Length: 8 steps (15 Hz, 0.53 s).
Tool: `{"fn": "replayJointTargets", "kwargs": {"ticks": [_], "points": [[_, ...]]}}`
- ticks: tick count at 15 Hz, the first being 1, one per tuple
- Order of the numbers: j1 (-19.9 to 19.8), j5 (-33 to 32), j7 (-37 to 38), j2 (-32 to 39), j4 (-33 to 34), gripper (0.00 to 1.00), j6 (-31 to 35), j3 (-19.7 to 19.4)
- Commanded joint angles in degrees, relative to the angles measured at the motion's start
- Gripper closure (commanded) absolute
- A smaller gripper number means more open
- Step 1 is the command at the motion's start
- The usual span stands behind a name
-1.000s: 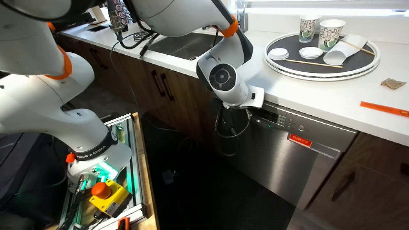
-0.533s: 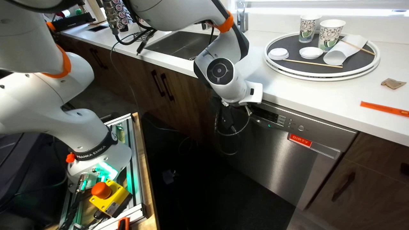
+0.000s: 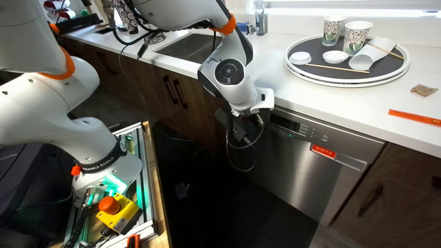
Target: Press a button on the dishwasher
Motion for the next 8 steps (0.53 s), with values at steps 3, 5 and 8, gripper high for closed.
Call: {"fn": "replayJointTargets", "kwargs": {"ticks": [3, 5, 8], "points": [[5.09, -5.06, 3.72, -6.15, -5.32, 0.74, 0.97, -5.07], [6.23, -6.23, 3.76, -7.31, -6.15, 0.66, 1.06, -6.46], [8.3, -8.28, 4.73, -9.74, -8.12, 0.45, 0.86, -8.58]]}}
